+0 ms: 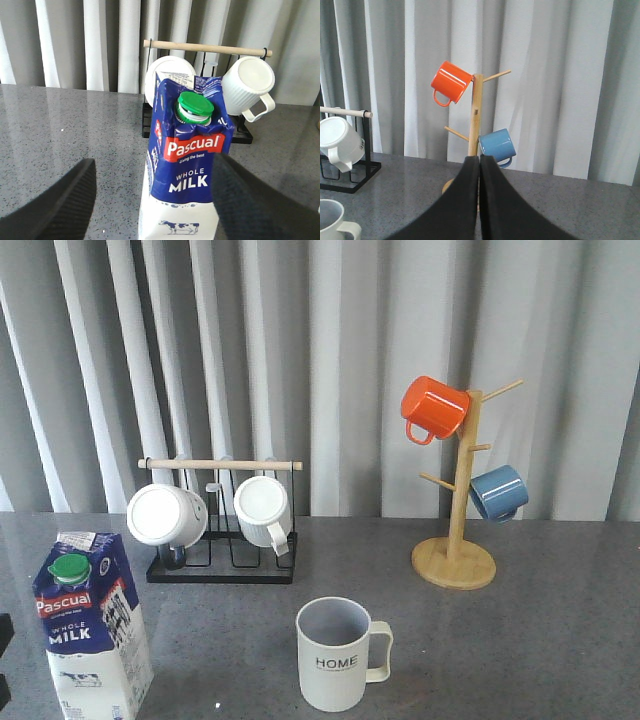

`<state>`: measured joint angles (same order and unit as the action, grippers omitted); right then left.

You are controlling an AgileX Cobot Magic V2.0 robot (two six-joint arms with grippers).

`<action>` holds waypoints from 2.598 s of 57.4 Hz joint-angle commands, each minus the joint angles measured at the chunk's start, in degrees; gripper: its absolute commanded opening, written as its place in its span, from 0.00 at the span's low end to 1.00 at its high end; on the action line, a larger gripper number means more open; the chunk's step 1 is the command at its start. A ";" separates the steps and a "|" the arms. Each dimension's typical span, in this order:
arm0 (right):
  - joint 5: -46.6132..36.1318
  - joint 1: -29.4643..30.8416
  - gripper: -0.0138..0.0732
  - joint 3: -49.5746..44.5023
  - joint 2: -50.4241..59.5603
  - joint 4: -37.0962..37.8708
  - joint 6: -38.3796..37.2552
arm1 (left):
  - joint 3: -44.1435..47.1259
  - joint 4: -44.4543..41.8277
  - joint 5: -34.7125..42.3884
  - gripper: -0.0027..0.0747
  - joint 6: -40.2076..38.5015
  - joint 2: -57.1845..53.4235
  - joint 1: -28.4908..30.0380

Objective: Place milk next to cup
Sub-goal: 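Move the left gripper toward the Pascual milk carton, then close the left gripper around the top of the milk carton, then lift the milk carton and carry it beside the white HOME mug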

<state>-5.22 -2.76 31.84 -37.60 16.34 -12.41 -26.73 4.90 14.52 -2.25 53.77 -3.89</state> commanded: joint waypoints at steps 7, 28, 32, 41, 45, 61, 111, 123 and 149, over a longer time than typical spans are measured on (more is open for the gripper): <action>-4.05 0.17 0.15 1.39 0.09 0.56 0.41 | -1.79 -1.31 7.13 0.89 -6.09 -0.61 -3.46; -4.05 0.17 0.15 1.39 0.09 0.56 0.41 | -3.47 -4.90 19.98 0.97 -9.38 4.73 -4.69; -4.05 0.17 0.15 1.39 0.09 0.56 0.41 | -6.08 -5.22 18.77 0.97 -9.38 7.70 -4.69; -4.05 0.17 0.15 1.39 0.09 0.56 0.41 | -11.42 -5.67 16.56 0.97 -9.33 14.49 -4.69; -4.05 0.17 0.15 1.39 0.09 0.56 0.41 | -12.93 -5.62 15.80 0.96 -9.33 17.12 -4.69; -3.97 0.17 0.15 1.39 0.09 0.56 0.41 | -13.32 -5.57 16.15 0.95 -9.33 24.46 -4.69; -4.04 0.17 0.15 1.39 0.09 0.56 0.41 | -13.32 -4.22 15.82 0.03 -7.88 27.05 -4.69; -4.04 0.17 0.15 1.39 0.09 0.56 0.41 | -13.28 -4.17 15.64 0.02 -7.88 27.05 -4.69; -4.04 0.17 0.15 1.39 0.09 0.56 0.41 | -13.51 21.64 33.16 0.03 17.43 18.96 -18.39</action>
<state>-5.22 -2.76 31.84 -37.60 16.37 -12.41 -38.32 15.25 38.83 0.73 75.72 -17.12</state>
